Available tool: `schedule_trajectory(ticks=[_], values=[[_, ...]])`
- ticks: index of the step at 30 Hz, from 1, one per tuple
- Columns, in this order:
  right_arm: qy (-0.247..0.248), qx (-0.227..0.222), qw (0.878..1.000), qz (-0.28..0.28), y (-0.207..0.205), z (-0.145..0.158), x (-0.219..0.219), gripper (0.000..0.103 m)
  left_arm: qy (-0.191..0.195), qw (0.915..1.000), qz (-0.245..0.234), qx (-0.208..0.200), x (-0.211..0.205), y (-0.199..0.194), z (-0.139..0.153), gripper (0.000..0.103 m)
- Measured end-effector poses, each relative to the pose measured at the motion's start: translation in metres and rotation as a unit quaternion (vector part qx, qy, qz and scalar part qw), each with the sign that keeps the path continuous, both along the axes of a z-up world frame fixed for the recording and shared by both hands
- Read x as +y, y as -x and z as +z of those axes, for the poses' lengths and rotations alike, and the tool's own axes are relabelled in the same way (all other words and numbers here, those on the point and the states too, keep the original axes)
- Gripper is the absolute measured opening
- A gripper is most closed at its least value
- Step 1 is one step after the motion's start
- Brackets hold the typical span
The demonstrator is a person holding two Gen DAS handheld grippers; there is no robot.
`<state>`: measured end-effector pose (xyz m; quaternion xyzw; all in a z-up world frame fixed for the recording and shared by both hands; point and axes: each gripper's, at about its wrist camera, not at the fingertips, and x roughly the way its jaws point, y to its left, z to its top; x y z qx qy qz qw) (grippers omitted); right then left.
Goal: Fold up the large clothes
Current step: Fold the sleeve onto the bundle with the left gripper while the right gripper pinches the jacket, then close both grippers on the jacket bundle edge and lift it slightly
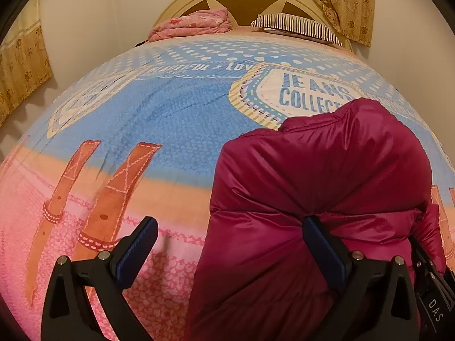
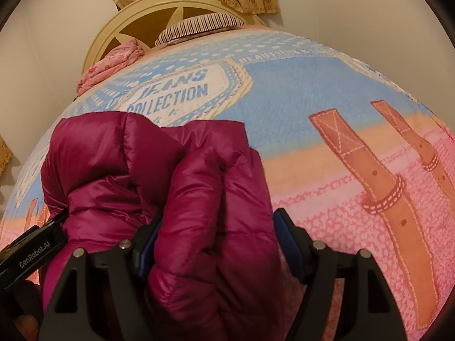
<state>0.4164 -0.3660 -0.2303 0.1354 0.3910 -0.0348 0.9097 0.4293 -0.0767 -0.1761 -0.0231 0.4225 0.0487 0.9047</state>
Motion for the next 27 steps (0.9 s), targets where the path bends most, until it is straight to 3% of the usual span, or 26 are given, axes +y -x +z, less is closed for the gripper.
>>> schedule_trajectory(ticks=[22, 25, 27], values=[[0.002, 0.004, 1.000, 0.000, -0.002, -0.002, 0.002, 0.075, 0.009, 0.9999, -0.002, 0.006, 0.003, -0.002, -0.002, 0.102], [-0.012, 0.005, 1.000, 0.008, -0.002, -0.001, -0.002, 0.078, 0.054, 0.9978, -0.029, 0.028, 0.017, 0.000, 0.009, 0.102], [-0.035, -0.007, 0.999, 0.021, 0.007, 0.008, -0.011, 0.078, 0.097, 0.9941, -0.047, 0.014, 0.033, 0.015, 0.023, 0.102]])
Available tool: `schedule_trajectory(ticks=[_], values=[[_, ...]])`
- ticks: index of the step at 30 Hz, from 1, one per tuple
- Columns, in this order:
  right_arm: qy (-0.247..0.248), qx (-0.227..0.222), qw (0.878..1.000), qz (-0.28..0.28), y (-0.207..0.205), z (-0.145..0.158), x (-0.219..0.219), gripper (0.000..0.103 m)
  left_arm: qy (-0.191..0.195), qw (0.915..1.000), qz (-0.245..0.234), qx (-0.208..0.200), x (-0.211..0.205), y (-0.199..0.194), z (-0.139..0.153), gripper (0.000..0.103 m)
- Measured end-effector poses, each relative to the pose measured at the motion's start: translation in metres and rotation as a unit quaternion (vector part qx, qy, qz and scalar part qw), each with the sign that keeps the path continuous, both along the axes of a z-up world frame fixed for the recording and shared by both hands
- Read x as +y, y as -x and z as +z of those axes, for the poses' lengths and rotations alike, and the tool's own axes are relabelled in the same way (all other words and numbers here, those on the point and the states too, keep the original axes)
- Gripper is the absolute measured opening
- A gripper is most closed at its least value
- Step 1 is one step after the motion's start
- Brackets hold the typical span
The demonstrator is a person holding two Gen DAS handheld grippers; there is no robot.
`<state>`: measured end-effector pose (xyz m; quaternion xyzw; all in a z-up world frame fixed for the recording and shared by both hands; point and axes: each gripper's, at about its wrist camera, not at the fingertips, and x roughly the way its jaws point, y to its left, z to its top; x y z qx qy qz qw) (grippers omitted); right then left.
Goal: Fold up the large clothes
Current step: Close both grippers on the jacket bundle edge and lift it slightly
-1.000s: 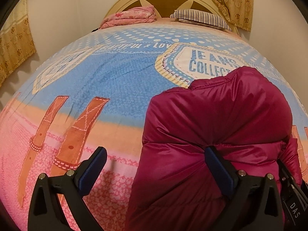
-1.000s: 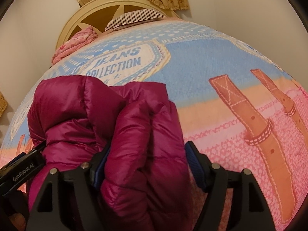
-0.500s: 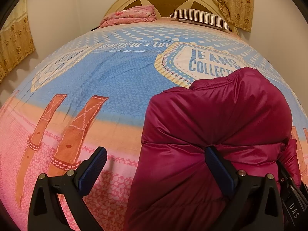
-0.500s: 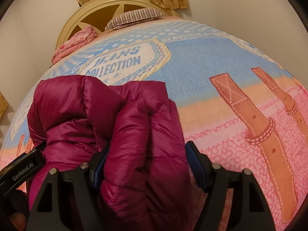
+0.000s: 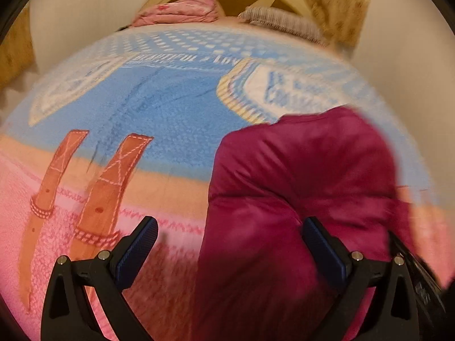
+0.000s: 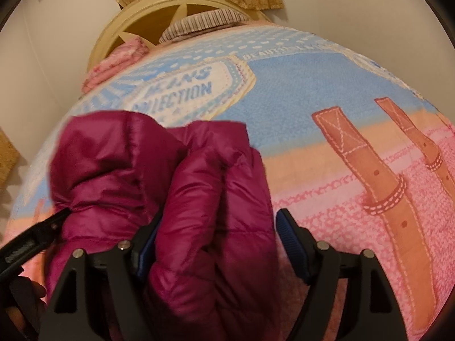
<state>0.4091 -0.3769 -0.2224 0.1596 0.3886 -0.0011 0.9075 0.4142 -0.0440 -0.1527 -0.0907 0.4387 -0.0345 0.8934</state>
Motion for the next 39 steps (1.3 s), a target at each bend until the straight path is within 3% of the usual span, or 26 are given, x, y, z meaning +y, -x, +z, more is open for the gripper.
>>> schedule_trajectory(ticks=[3, 7, 10, 16, 20, 26, 31, 35, 37, 39], values=[[-0.027, -0.045, 0.999, 0.009, 0.023, 0.019, -0.013, 0.089, 0.029, 0.9990, -0.023, -0.026, 0.022, 0.027, 0.018, 0.102], [-0.005, -0.053, 0.998, 0.026, 0.034, 0.029, -0.014, 0.089, -0.003, 0.9985, -0.022, -0.051, 0.034, 0.046, 0.024, 0.102], [-0.012, -0.022, 0.998, 0.051, 0.026, 0.016, -0.009, 0.078, -0.018, 0.9982, -0.051, -0.025, 0.022, 0.042, 0.006, 0.102], [-0.004, -0.011, 0.998, 0.057, 0.023, 0.001, -0.004, 0.078, -0.049, 0.9963, -0.061, -0.036, 0.003, 0.043, -0.006, 0.102], [-0.035, -0.005, 0.998, 0.061, 0.021, -0.012, -0.009, 0.077, -0.054, 0.9958, -0.064, -0.035, -0.006, 0.041, -0.013, 0.102], [-0.047, -0.009, 0.995, 0.085, 0.022, -0.012, -0.004, 0.061, -0.061, 0.9946, -0.074, -0.041, -0.013, 0.043, -0.012, 0.099], [-0.050, -0.007, 0.994, 0.099, 0.022, -0.013, 0.002, 0.049, -0.082, 0.9881, -0.118, -0.056, -0.038, 0.051, -0.005, 0.054], [-0.054, -0.015, 0.991, 0.118, 0.025, -0.010, 0.006, 0.030, -0.112, 0.9828, -0.132, -0.064, -0.053, 0.057, 0.000, 0.034], [-0.047, -0.023, 0.991, 0.121, 0.029, -0.008, 0.008, 0.027, -0.131, 0.9793, -0.138, -0.070, -0.056, 0.062, 0.004, 0.018], [-0.046, -0.030, 0.991, 0.121, 0.033, -0.005, 0.009, 0.025, -0.134, 0.9780, -0.140, -0.077, -0.053, 0.065, 0.008, 0.012]])
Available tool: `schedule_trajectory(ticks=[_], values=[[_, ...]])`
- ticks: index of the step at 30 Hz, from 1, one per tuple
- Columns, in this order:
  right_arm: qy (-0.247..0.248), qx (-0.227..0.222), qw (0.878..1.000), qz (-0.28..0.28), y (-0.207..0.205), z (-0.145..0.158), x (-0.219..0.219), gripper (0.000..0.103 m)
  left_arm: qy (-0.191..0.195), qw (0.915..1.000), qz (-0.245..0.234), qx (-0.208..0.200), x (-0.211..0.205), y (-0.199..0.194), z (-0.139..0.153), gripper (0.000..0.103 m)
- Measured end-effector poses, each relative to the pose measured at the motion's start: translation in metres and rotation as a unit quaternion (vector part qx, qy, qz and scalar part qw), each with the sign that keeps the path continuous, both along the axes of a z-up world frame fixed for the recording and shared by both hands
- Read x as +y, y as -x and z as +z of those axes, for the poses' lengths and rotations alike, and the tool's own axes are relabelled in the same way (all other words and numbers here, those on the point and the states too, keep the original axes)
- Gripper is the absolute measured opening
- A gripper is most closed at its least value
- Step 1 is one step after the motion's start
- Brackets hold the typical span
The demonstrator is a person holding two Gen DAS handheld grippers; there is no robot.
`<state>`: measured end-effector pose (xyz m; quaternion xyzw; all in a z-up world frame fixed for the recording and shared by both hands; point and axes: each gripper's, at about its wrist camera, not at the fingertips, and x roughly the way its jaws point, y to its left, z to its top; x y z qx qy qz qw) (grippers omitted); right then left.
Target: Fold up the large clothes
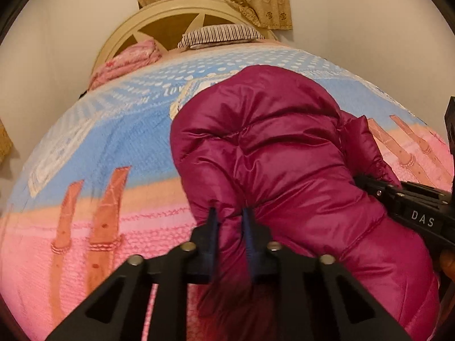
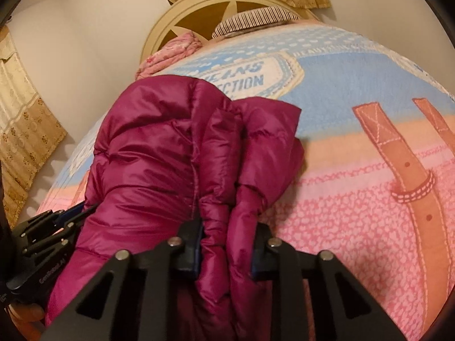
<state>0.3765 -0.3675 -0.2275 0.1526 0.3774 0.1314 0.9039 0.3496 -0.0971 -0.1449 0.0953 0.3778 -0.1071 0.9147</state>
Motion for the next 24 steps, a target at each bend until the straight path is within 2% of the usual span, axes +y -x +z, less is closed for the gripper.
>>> schedule_trajectory(ticks=[4, 8, 13, 24], values=[[-0.006, -0.013, 1.000, -0.002, 0.009, 0.007, 0.001, 0.022, 0.010, 0.9999, -0.002, -0.012, 0.009, 0.010, 0.017, 0.007], [-0.015, -0.024, 1.000, 0.003, 0.020, 0.016, 0.006, 0.020, 0.002, 0.9994, -0.005, -0.035, 0.011, 0.020, 0.034, 0.006], [-0.025, -0.045, 0.998, 0.023, 0.030, 0.036, 0.021, 0.019, 0.012, 0.9984, 0.008, -0.055, 0.026, 0.039, 0.053, 0.005], [-0.032, -0.072, 0.992, 0.103, 0.033, 0.065, 0.098, 0.019, 0.017, 0.9937, 0.081, -0.076, 0.110, 0.077, 0.085, 0.005]])
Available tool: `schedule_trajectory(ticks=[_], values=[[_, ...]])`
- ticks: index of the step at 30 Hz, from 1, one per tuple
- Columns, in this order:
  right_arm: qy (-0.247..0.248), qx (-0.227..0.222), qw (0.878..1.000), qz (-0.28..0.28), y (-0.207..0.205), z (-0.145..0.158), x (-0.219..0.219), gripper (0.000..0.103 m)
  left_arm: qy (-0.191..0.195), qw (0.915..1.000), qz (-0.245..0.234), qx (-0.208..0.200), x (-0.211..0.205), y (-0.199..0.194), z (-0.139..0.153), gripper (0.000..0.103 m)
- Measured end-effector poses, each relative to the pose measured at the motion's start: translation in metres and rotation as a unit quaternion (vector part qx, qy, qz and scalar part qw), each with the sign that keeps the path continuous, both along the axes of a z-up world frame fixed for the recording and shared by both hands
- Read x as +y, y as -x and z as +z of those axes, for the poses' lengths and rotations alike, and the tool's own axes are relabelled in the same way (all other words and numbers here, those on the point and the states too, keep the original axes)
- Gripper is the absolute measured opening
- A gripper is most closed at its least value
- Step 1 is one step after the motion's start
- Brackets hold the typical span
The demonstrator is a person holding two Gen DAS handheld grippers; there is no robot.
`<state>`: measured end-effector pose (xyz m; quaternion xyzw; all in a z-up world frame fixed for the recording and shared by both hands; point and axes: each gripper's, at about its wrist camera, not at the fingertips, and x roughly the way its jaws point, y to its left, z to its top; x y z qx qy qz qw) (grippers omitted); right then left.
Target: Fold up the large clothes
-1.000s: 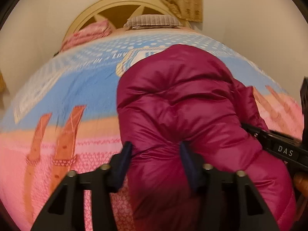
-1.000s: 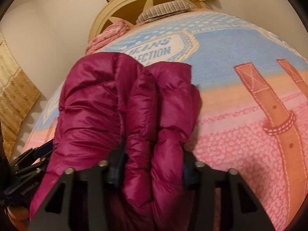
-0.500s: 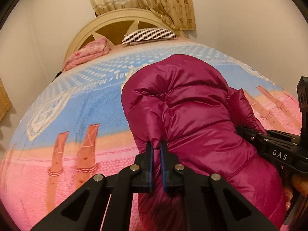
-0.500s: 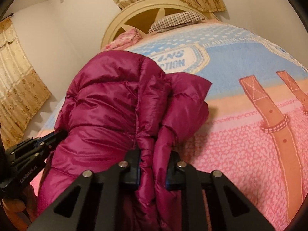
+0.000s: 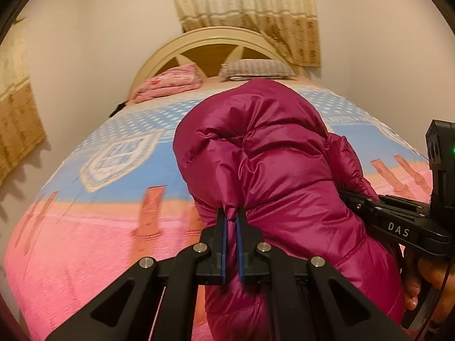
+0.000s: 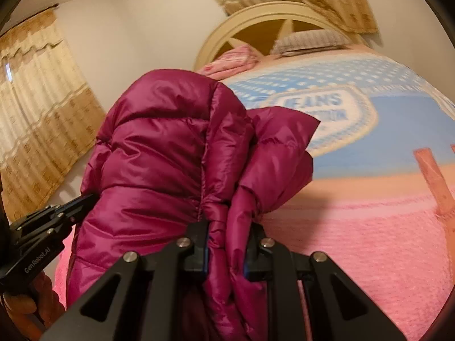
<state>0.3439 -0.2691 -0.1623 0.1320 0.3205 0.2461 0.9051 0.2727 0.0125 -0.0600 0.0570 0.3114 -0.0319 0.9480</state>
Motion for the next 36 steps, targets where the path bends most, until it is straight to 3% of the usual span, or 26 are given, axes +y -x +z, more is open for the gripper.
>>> schedule_trajectory(ticks=[14, 36], values=[[0.011, -0.018, 0.995, 0.098, -0.004, 0.011, 0.109, 0.019, 0.009, 0.9959, 0.090, 0.009, 0.099, 0.029, -0.007, 0.005], [0.030, 0.000, 0.988, 0.153, -0.001, 0.003, 0.167, 0.019, 0.020, 0.9905, 0.135, 0.021, 0.156, 0.049, -0.020, 0.005]])
